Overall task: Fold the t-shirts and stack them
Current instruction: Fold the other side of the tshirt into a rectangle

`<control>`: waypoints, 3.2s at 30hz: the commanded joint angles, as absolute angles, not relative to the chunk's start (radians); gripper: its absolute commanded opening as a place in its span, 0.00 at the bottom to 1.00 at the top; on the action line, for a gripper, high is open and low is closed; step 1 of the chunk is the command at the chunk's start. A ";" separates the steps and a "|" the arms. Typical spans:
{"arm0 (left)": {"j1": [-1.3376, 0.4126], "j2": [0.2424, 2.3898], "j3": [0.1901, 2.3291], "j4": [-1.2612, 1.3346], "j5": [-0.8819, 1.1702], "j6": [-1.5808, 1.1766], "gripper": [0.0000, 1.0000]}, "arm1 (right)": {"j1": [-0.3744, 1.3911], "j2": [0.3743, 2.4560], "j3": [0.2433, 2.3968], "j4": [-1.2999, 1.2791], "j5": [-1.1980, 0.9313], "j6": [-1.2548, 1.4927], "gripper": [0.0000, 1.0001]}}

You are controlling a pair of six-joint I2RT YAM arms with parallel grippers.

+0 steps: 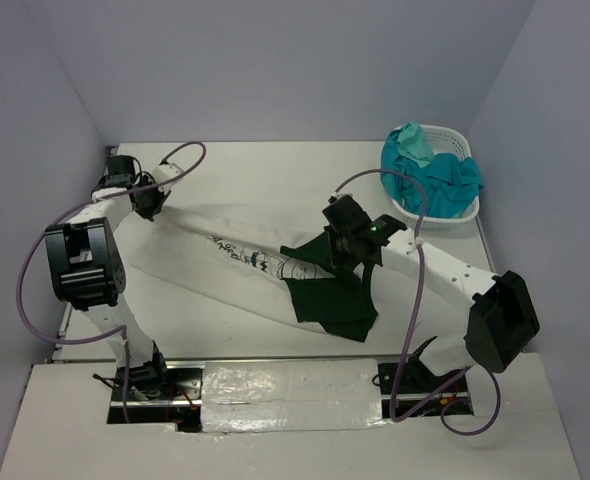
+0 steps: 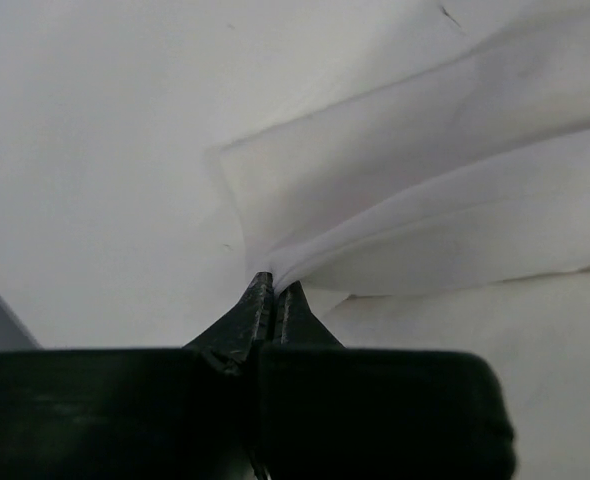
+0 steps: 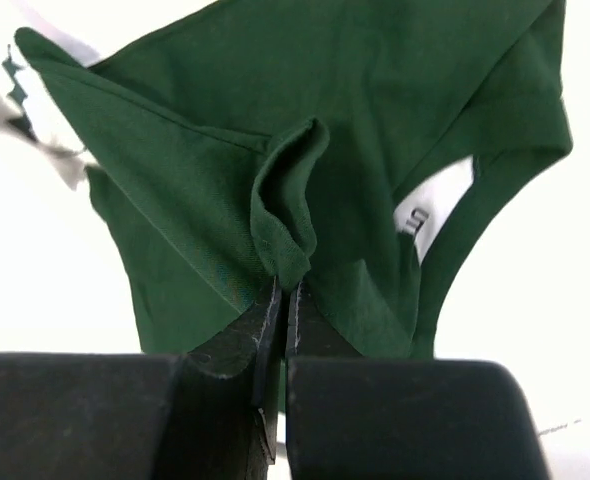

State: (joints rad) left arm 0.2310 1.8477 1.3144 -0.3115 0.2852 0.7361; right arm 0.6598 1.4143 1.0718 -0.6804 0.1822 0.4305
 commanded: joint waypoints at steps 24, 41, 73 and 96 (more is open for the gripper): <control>0.107 1.706 1.535 -0.674 0.413 0.890 0.91 | 0.708 1.113 0.890 -0.582 -0.079 0.541 0.73; -0.609 1.923 1.543 -0.511 0.608 0.316 0.64 | 0.388 1.262 0.632 -0.331 -0.371 0.545 0.48; -0.776 2.128 1.612 -0.482 0.396 0.140 0.31 | 0.388 1.275 0.572 -0.310 -0.321 0.509 0.00; -0.775 1.803 1.629 -0.771 0.298 0.228 0.00 | 0.641 0.805 0.727 -0.816 -0.092 0.635 0.00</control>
State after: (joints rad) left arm -0.7738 1.9102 1.6165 -0.6979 0.3099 0.2012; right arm 0.5816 0.8547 0.6559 -0.6949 -0.1390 0.5800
